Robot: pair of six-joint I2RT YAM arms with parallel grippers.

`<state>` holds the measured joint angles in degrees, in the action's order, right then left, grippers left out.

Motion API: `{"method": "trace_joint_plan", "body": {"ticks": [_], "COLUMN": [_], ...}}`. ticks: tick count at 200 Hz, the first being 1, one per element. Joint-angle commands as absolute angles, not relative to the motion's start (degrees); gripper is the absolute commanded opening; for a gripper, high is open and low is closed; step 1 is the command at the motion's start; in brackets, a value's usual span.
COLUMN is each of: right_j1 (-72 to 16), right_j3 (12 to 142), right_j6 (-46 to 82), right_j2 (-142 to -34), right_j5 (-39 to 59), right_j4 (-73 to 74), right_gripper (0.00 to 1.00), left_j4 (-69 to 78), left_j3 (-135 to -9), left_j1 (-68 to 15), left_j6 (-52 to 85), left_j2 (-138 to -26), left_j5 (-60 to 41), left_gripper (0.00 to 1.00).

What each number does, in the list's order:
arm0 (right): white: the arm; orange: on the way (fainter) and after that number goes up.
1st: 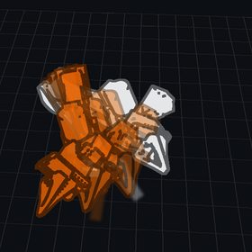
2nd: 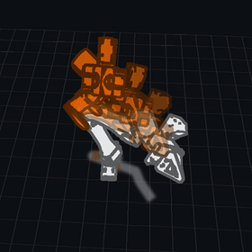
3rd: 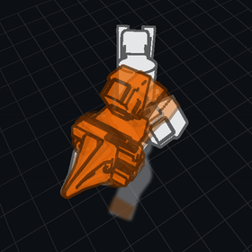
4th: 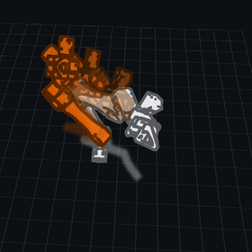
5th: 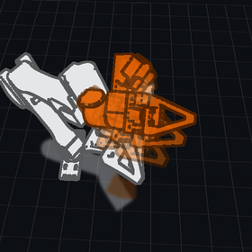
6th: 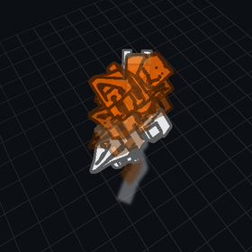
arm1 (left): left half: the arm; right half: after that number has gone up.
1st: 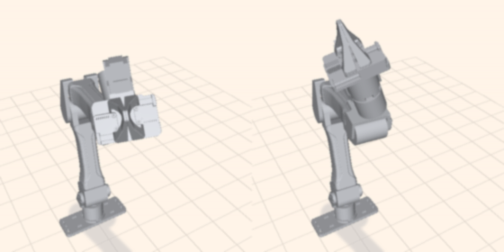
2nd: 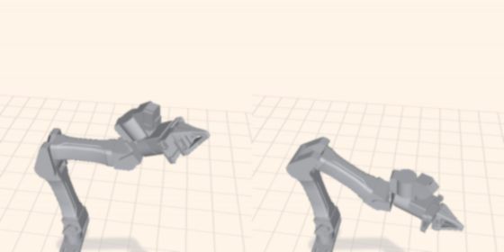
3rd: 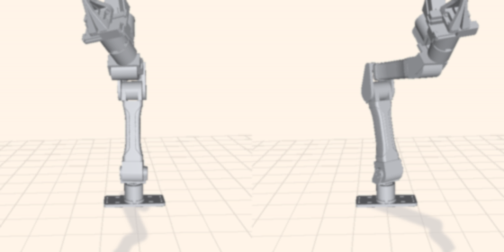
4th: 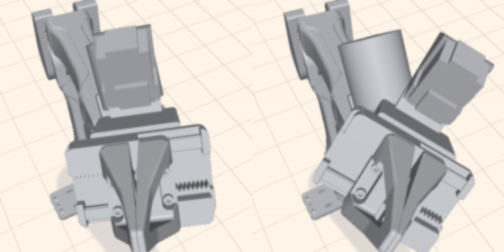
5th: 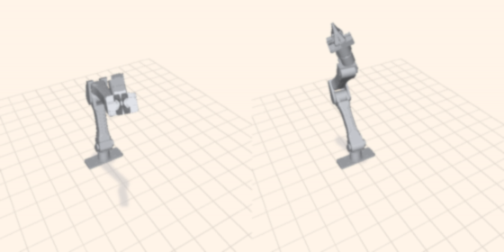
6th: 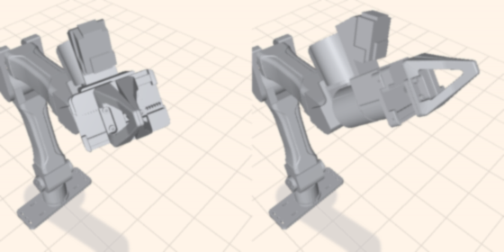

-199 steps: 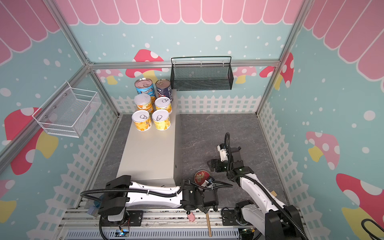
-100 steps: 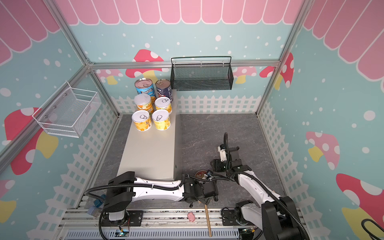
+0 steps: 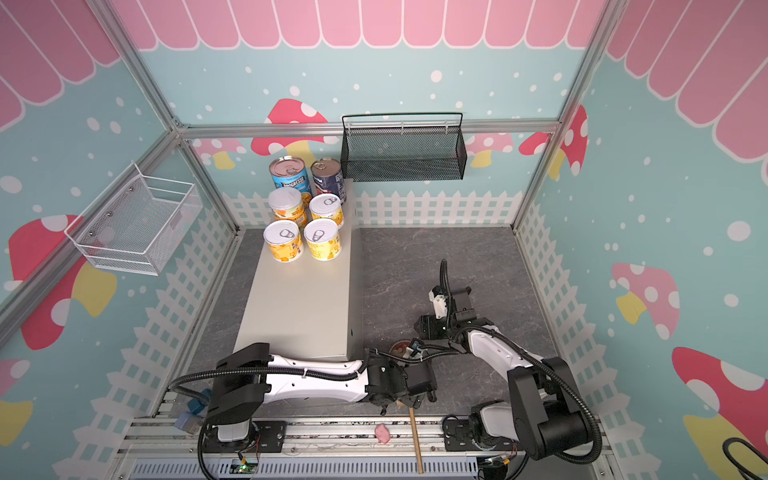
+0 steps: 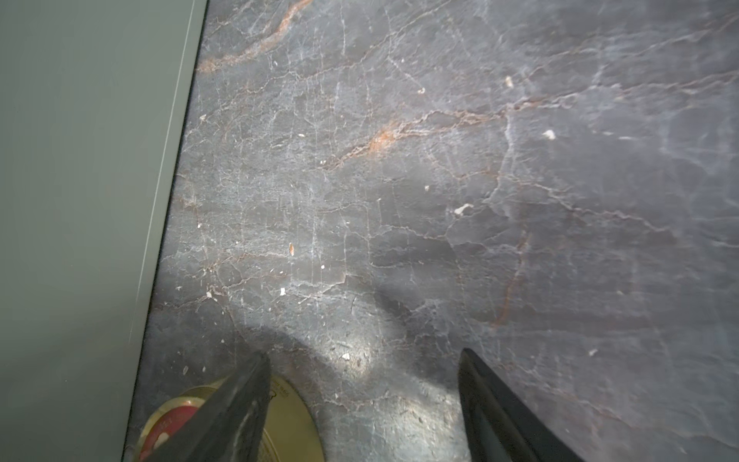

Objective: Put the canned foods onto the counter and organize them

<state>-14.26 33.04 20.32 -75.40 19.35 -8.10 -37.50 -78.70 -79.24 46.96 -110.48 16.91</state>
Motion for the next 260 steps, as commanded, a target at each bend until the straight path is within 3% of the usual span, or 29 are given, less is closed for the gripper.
{"method": "trace_joint_plan", "body": {"ticks": [1, 47, 132, 260], "right_j1": [-14.11, -14.23, -14.6, -15.47], "right_j3": [34.99, 36.37, 35.29, 27.65], "right_j6": [18.3, 16.64, 14.5, 19.43], "right_j2": [-76.77, -80.98, -80.54, -78.77], "right_j5": [22.53, 27.35, 31.19, 37.09], "right_j4": [-7.34, -7.8, -9.27, -1.82], "right_gripper": [0.75, 0.69, 0.76, 0.73], "left_j4": [-38.54, -39.0, -40.52, -39.77], "left_j3": [-79.4, -80.37, -83.85, -84.87], "left_j1": [-75.71, -73.66, -73.25, -72.79], "left_j6": [51.07, 53.95, 54.58, 53.12], "left_j2": [-111.49, -114.12, -117.02, -117.36], "left_j5": [17.93, 17.31, 17.6, 16.97], "left_gripper": [0.84, 0.85, 0.87, 0.88]}}
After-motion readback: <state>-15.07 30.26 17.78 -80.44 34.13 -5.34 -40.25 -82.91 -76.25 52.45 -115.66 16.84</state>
